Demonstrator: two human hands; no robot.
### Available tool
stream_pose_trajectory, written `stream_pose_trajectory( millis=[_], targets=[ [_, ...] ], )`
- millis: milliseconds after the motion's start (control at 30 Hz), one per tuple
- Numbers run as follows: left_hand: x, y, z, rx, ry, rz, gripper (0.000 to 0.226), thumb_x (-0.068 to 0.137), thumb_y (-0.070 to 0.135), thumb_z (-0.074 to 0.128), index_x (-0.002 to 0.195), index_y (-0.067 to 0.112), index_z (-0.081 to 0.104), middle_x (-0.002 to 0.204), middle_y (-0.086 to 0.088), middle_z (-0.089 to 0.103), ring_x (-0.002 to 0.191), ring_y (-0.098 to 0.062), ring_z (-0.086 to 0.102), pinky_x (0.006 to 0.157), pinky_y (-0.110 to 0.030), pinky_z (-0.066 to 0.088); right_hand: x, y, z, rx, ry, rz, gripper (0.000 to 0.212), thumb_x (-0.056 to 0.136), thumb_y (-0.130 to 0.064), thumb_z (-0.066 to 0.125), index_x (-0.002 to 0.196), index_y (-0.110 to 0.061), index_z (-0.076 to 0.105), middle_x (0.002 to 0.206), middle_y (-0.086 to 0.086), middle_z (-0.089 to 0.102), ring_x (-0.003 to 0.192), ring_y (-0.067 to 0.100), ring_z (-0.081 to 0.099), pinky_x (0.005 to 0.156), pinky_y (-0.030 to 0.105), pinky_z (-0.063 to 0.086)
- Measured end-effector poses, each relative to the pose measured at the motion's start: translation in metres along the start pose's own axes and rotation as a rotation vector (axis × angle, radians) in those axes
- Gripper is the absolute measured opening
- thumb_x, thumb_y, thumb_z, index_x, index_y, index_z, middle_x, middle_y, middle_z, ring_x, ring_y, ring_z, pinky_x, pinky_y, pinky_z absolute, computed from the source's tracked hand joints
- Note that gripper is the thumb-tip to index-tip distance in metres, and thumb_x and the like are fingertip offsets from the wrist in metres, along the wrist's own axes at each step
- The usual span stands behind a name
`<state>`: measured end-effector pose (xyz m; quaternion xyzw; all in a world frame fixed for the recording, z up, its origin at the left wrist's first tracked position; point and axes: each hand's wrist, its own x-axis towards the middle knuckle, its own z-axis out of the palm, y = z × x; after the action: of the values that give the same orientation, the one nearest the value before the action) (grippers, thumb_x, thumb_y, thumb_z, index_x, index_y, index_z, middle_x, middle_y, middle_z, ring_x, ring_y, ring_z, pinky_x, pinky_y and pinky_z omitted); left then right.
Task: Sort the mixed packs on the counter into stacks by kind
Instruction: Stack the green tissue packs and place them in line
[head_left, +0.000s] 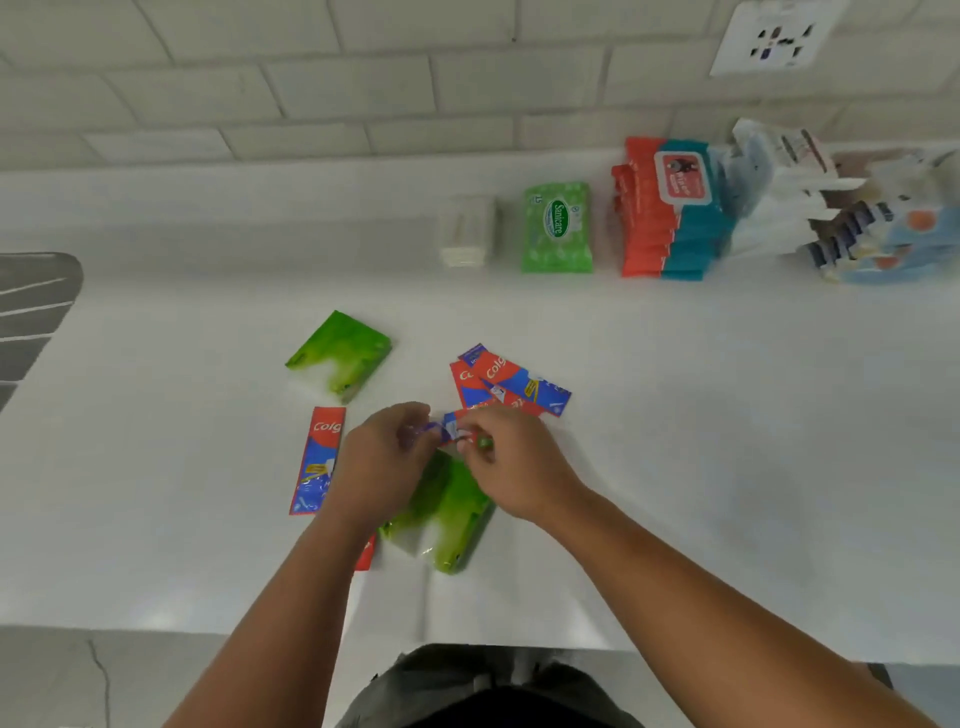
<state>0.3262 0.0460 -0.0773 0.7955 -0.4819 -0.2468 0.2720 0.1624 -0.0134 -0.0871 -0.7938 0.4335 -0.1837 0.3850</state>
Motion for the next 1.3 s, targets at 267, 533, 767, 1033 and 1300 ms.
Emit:
stream_pose_trajectory(
  millis=[267, 533, 767, 1033, 1300],
  targets=[
    [-0.05, -0.004, 0.012, 0.203, -0.016, -0.104, 0.039, 0.094, 0.04, 0.066, 0.125, 0.015, 0.065, 0.113, -0.003, 0.07, 0.097, -0.021, 0.064, 0.083, -0.03, 0.049, -0.049, 0.012, 0.008, -0.236, -0.16, -0.073, 0.068, 0.085, -0.047, 0.069, 0.143, -0.017, 0.047, 0.137, 0.002, 0.054, 0.124, 0.023, 0.048, 0.101, 0.035, 0.041],
    [-0.059, 0.007, 0.001, 0.129, -0.085, -0.148, 0.049, 0.092, 0.04, 0.07, 0.136, 0.025, 0.056, 0.1, 0.005, 0.064, 0.091, -0.016, 0.058, 0.075, -0.026, 0.042, -0.052, 0.012, 0.013, -0.196, -0.145, -0.014, 0.068, 0.086, -0.04, 0.072, 0.143, -0.017, 0.045, 0.138, 0.003, 0.053, 0.124, 0.025, 0.051, 0.102, 0.039, 0.045],
    [-0.039, 0.003, -0.022, -0.027, 0.083, -0.086, 0.032, 0.089, 0.034, 0.072, 0.117, 0.019, 0.069, 0.095, 0.003, 0.072, 0.091, -0.018, 0.067, 0.075, -0.029, 0.049, -0.034, 0.004, 0.012, 0.055, 0.011, 0.07, 0.046, 0.085, -0.035, 0.074, 0.127, -0.021, 0.061, 0.109, -0.003, 0.067, 0.093, 0.016, 0.064, 0.085, 0.031, 0.052],
    [-0.011, 0.008, -0.062, -0.295, 0.154, 0.068, 0.034, 0.096, 0.045, 0.06, 0.124, 0.027, 0.065, 0.107, 0.012, 0.072, 0.098, -0.009, 0.068, 0.09, -0.038, 0.057, 0.031, -0.067, 0.025, 0.916, -0.159, 0.33, 0.042, 0.096, -0.055, 0.051, 0.129, -0.03, 0.058, 0.117, -0.003, 0.07, 0.108, 0.019, 0.068, 0.091, 0.043, 0.058],
    [0.053, -0.031, -0.101, -0.381, 0.042, 0.1, 0.03, 0.099, 0.019, 0.061, 0.128, 0.026, 0.061, 0.12, 0.009, 0.064, 0.107, -0.005, 0.063, 0.094, -0.031, 0.054, 0.1, -0.103, 0.053, 1.109, -0.041, 0.383, 0.021, 0.095, -0.026, 0.064, 0.112, -0.014, 0.069, 0.107, 0.015, 0.074, 0.096, 0.025, 0.071, 0.096, 0.053, 0.053]
  ],
)
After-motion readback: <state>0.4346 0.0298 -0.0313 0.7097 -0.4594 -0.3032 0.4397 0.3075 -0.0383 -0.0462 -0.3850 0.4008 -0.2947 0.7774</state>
